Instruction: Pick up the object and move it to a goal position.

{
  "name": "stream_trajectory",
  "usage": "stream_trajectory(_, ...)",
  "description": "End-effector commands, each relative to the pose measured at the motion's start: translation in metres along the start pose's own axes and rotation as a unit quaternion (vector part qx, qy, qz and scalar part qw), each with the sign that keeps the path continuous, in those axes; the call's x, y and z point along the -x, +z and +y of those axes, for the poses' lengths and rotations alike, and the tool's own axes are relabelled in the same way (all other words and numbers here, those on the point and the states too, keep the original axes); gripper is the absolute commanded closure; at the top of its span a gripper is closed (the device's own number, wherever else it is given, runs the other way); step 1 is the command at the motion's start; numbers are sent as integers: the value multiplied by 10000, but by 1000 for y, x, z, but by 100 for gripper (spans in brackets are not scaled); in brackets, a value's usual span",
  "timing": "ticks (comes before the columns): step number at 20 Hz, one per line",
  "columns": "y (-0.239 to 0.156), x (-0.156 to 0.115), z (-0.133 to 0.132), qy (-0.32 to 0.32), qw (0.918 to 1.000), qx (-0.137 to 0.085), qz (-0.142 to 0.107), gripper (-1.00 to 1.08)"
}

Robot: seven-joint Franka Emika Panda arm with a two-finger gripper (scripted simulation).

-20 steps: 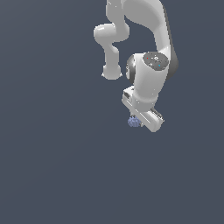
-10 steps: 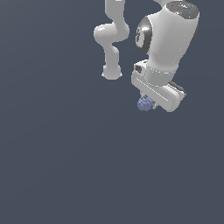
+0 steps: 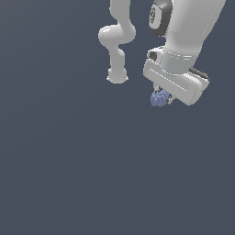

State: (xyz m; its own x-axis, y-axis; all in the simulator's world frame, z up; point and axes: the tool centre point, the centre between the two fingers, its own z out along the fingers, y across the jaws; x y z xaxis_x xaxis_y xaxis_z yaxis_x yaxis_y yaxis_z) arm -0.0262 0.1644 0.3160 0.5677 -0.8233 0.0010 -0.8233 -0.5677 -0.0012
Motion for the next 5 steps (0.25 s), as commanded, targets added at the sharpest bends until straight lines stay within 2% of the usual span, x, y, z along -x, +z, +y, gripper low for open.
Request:
stream_trajectory(1, -3, 1, 0, 2, 10000, 7, -2, 108)
stream_trajectory(5, 0, 0, -1, 0, 10000, 6, -5, 108)
